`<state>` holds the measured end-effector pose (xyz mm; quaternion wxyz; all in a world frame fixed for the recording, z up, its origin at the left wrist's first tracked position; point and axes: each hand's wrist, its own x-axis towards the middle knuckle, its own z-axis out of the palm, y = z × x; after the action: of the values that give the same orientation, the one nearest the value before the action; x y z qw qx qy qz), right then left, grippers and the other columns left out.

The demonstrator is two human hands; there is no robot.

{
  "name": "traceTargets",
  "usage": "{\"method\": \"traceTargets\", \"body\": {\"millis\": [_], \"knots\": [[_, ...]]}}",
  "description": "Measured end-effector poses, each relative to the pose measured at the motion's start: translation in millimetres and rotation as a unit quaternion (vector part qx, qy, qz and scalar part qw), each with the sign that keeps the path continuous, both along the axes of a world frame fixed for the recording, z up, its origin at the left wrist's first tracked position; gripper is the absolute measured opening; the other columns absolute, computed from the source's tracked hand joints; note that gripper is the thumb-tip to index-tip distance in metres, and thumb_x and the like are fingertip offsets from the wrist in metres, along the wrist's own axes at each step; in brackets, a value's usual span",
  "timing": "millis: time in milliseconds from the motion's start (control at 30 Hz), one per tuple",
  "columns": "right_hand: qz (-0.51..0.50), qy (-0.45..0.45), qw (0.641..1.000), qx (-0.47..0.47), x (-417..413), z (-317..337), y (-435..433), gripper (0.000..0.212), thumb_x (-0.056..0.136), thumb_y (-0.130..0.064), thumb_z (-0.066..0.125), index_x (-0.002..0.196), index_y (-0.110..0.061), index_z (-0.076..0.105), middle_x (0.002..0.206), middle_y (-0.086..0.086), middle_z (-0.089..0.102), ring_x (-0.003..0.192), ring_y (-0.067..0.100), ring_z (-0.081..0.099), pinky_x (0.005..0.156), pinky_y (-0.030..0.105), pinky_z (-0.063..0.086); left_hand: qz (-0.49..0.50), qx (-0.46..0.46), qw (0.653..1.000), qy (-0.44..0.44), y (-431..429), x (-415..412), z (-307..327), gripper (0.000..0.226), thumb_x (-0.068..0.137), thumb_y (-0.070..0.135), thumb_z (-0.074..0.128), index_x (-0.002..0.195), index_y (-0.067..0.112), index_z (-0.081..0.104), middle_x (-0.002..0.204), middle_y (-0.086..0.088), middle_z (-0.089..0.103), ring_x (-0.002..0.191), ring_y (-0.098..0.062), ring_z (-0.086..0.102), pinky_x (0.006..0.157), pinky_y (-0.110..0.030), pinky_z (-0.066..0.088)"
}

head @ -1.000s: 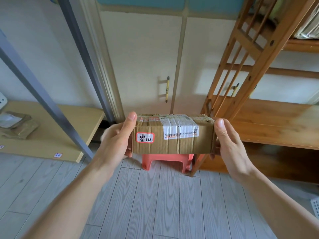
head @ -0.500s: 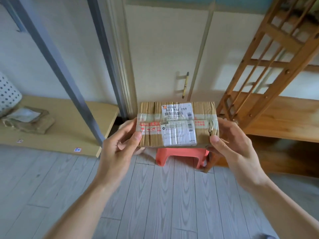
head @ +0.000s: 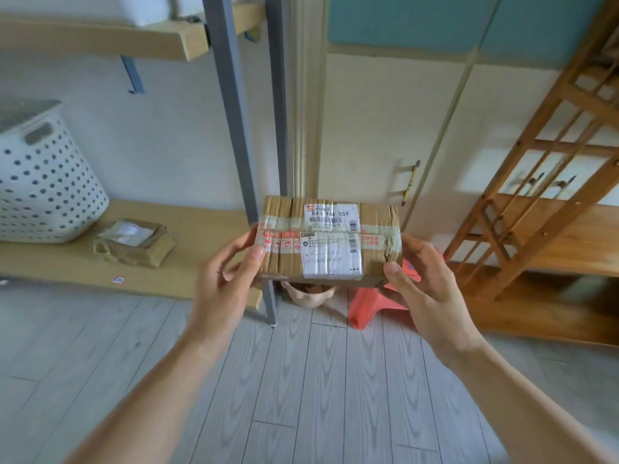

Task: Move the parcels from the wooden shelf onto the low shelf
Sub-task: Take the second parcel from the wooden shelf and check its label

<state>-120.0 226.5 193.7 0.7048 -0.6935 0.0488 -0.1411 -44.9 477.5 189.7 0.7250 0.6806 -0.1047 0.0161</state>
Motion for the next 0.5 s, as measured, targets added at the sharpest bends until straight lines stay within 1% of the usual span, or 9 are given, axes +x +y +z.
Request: {"method": "traceTargets", "body": {"millis": [33,100,167,233,300,400,467,500], "knots": [[-0.009,-0.005,1.0,0.01,-2.6,1.5,9.4,0.03,0.095,-0.014,0.061,0.123,-0.024,0.06,0.123,-0.01,0.075,0.114,0.014,0.074,0.09,0.032,0.062,0.007,0.003,1.0,-0.009,7.5,-0.7,8.1,0.03,0.089,0.035,0.062,0.117,0.033,0.073,0.112,0.008,0.081,0.104,-0.01,0.076,0.092,-0.038,0.06],[-0.022,-0.016,0.999,0.016,-7.9,4.7,24.7,0.028,0.098,-0.009,0.059,0.124,-0.022,0.06,0.123,-0.006,0.075,0.116,0.015,0.073,0.094,0.038,0.061,0.018,0.002,1.0,-0.021,21.2,-4.2,22.8,0.029,0.089,0.036,0.064,0.115,0.031,0.074,0.114,0.005,0.08,0.107,-0.014,0.075,0.096,-0.046,0.058],[-0.015,-0.023,0.999,0.022,-12.8,10.1,39.9,0.03,0.099,-0.007,0.059,0.124,-0.023,0.06,0.121,-0.009,0.077,0.115,0.014,0.073,0.096,0.039,0.061,0.027,0.004,0.999,-0.021,35.3,-11.9,28.5,0.032,0.087,0.037,0.065,0.116,0.029,0.073,0.117,0.002,0.079,0.112,-0.018,0.073,0.099,-0.049,0.057],[-0.004,-0.033,0.999,0.012,-13.4,17.0,56.8,0.032,0.099,-0.006,0.059,0.127,-0.021,0.061,0.119,-0.008,0.077,0.114,0.016,0.074,0.096,0.041,0.061,0.042,-0.01,0.999,-0.021,53.9,-21.5,27.7,0.028,0.085,0.036,0.065,0.112,0.03,0.074,0.112,0.005,0.08,0.11,-0.016,0.074,0.095,-0.043,0.06],[-0.002,-0.038,0.999,-0.008,-5.3,20.4,79.1,0.032,0.098,-0.007,0.062,0.129,-0.015,0.062,0.12,-0.003,0.078,0.114,0.018,0.074,0.097,0.043,0.06,0.05,-0.043,0.998,-0.001,81.4,-26.1,17.5,0.028,0.084,0.034,0.066,0.11,0.028,0.074,0.108,0.004,0.08,0.107,-0.017,0.073,0.091,-0.035,0.062],[-0.007,-0.036,0.999,-0.039,-4.2,8.9,110.6,0.031,0.096,-0.008,0.067,0.127,-0.01,0.064,0.119,0.004,0.078,0.112,0.018,0.074,0.097,0.044,0.059,0.07,-0.075,0.994,0.048,119.3,-37.9,-8.6,0.034,0.076,0.041,0.07,0.106,0.028,0.078,0.112,-0.001,0.08,0.109,-0.022,0.073,0.093,-0.035,0.061],[0.011,-0.009,0.997,-0.079,8.8,-10.0,139.7,0.032,0.094,-0.01,0.069,0.126,-0.013,0.065,0.118,0.007,0.076,0.107,0.017,0.075,0.096,0.049,0.06,0.088,-0.066,0.991,0.073,151.8,-29.6,-29.4,0.031,0.075,0.041,0.07,0.102,0.03,0.081,0.111,-0.003,0.081,0.108,-0.021,0.075,0.088,-0.033,0.062],[0.018,0.002,0.996,-0.09,17.6,-17.9,151.0,0.033,0.093,-0.012,0.07,0.126,-0.015,0.064,0.12,0.009,0.074,0.105,0.018,0.074,0.094,0.052,0.06,0.097,-0.044,0.991,0.083,164.4,-18.6,-37.3,0.029,0.077,0.04,0.069,0.102,0.03,0.081,0.112,-0.003,0.081,0.106,-0.019,0.076,0.085,-0.031,0.063]]}}
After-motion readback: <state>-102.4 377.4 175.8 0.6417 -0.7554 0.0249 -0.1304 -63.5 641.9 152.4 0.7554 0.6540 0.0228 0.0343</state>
